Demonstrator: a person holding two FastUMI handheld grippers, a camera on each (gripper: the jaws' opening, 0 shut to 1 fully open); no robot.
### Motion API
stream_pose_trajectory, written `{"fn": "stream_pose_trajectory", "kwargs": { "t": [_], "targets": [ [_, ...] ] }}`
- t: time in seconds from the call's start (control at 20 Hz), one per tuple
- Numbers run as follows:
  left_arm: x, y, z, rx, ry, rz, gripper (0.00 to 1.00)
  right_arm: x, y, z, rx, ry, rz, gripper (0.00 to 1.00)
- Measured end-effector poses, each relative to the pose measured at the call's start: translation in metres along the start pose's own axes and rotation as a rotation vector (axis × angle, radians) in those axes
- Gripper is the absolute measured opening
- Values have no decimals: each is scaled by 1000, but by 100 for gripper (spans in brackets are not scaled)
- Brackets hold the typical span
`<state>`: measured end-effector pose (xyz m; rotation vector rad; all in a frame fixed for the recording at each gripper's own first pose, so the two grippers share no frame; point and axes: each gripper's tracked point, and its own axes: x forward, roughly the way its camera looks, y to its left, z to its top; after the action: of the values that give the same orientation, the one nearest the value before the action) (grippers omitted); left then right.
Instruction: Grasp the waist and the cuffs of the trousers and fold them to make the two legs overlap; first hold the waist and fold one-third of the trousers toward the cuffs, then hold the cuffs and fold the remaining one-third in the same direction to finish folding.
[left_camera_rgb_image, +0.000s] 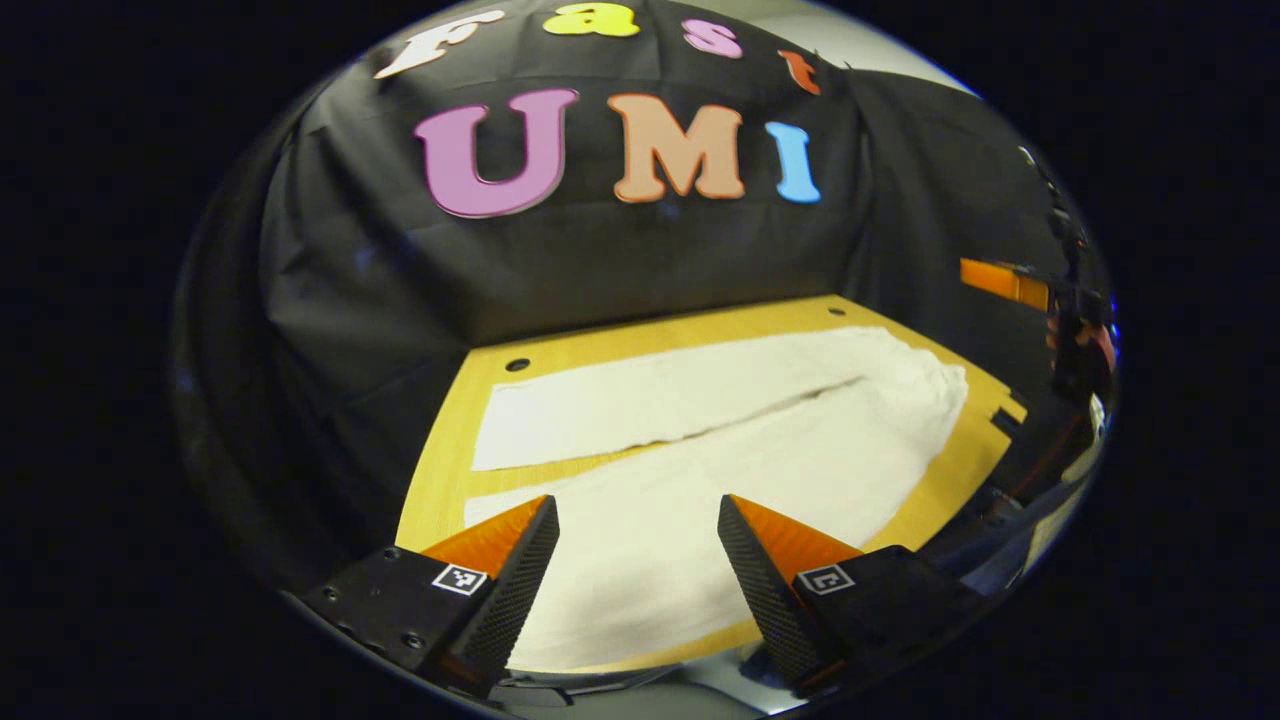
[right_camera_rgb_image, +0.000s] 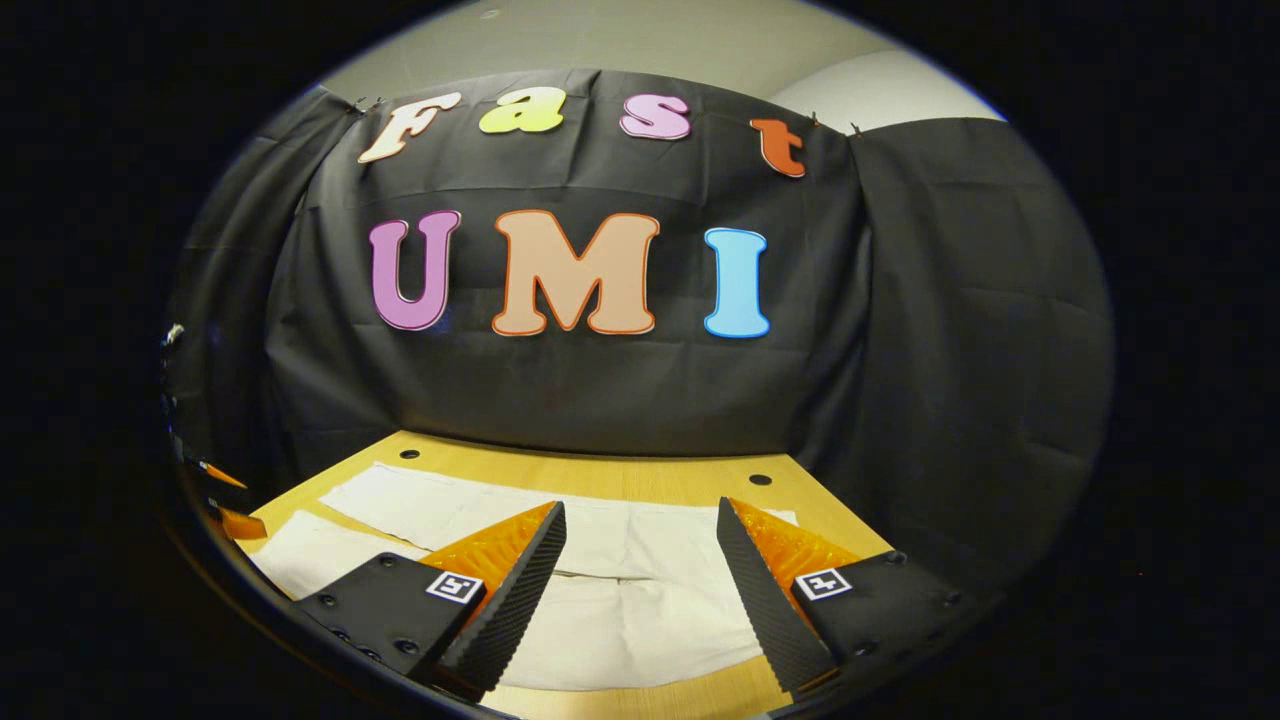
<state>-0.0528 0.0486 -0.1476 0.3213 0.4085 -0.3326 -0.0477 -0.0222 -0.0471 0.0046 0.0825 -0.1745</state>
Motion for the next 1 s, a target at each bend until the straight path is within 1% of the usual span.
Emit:
{"fn": "stream_pose_trajectory", "kwargs": {
  "t": [0.1,0.2,0.3,0.35,0.4,0.55,0.65,0.8,1.0],
  "targets": [
    [0,-5,-26,70,81,-86,96,-3,-7,-5,9,13,-17,97],
    [3,-10,-48,119,161,-181,94,-6,-15,-11,3,27,-33,98],
    [7,-14,-73,166,257,-256,94,-7,-23,-16,-5,43,-48,97],
    [6,-10,-87,195,306,-279,89,-7,-25,-17,-5,51,-53,98],
    [2,-7,-96,227,350,-303,94,-8,-27,-22,-5,59,-57,98],
    [-10,2,-109,343,463,-351,93,-9,-32,-32,-11,85,-72,98],
    [-13,7,-121,404,517,-380,91,-9,-32,-38,-12,96,-73,98],
    [-20,13,-133,449,596,-420,88,-9,-31,-46,-24,118,-70,97],
    [-16,18,-142,517,651,-434,83,-5,-31,-53,-51,138,-65,98]
  ]
}}
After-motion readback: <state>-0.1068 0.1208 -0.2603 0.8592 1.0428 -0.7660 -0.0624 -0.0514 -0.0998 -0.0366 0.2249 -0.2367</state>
